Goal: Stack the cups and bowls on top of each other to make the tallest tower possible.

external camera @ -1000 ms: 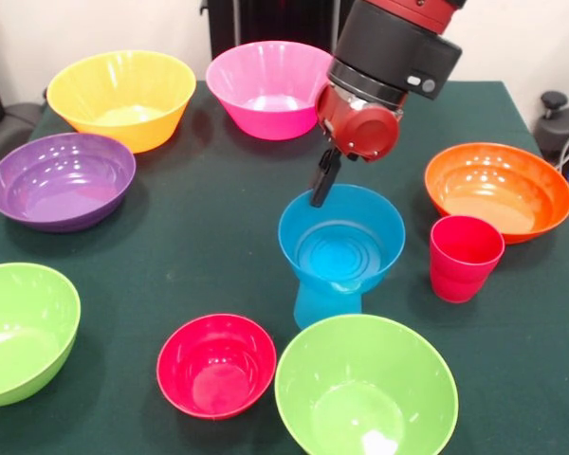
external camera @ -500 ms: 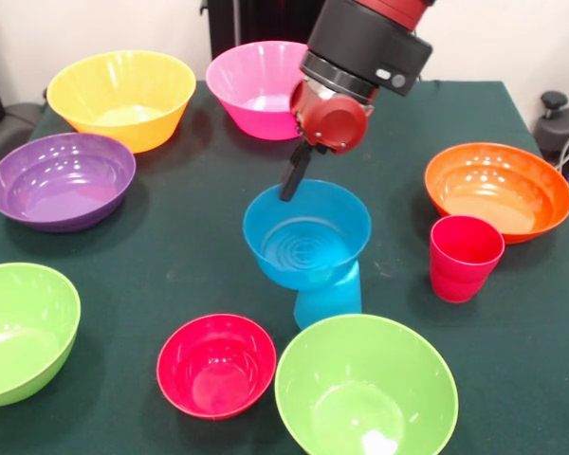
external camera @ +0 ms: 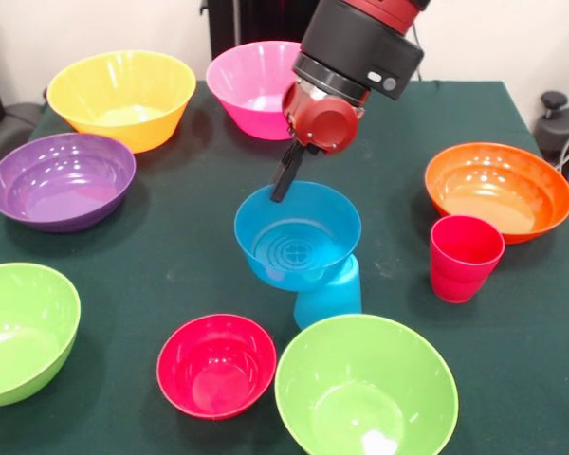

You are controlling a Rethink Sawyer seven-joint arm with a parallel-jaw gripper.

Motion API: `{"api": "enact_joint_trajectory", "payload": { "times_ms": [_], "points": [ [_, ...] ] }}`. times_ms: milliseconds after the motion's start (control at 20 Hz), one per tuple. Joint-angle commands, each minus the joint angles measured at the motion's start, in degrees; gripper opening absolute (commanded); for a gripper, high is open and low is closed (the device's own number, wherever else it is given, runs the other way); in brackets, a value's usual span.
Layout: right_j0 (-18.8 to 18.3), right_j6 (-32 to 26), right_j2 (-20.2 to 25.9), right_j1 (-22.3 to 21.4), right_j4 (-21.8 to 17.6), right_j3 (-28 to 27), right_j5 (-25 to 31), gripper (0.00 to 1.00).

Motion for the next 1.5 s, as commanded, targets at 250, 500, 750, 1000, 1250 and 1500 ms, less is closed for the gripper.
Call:
{"api": "enact_joint_trajectory", "payload": {
  "times_ms": [250, 500, 750, 1000, 1250, 1500],
  "points": [
    [2.4, 11.7, 6.2, 4.2, 3.5, -1.1, 0.9, 0.00],
    [3.9, 10.9, 4.7, 5.6, 6.7, -2.4, 2.2, 0.00],
    [3.9, 10.2, 4.8, 5.6, 7.5, -2.4, 2.1, 0.00],
    [3.6, 10.2, 5.0, 5.6, 7.2, -2.3, 1.4, 0.00],
    [3.2, 10.4, 5.4, 5.9, 7.0, -2.6, 0.4, 0.00],
    [3.0, 10.5, 5.5, 5.6, 6.6, -2.2, 0.5, 0.00]
  ]
}}
